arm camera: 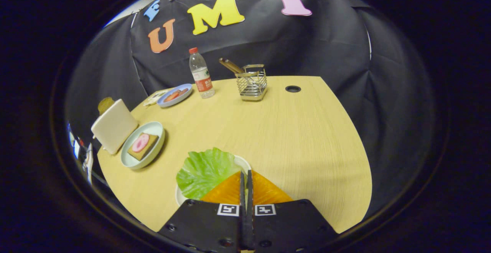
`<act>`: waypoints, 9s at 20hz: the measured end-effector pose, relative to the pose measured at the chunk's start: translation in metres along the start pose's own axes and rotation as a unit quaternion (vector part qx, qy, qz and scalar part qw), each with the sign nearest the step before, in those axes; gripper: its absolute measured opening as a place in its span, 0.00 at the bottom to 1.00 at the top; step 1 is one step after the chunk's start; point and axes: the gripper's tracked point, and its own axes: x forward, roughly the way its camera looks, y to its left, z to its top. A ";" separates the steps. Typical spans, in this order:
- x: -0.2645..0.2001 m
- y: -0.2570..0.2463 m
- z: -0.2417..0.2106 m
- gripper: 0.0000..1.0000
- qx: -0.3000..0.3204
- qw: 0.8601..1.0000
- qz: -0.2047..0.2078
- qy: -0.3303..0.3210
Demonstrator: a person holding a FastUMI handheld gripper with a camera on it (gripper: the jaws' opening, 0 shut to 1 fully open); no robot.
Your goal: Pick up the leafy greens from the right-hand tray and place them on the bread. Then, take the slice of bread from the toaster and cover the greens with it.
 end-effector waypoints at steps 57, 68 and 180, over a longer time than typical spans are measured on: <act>0.074 0.290 0.027 0.00 0.048 0.997 -0.041 0.048; 0.039 0.276 0.063 0.93 0.001 0.996 -0.093 -0.012; -0.182 0.214 0.234 0.96 -0.022 0.949 -0.130 -0.285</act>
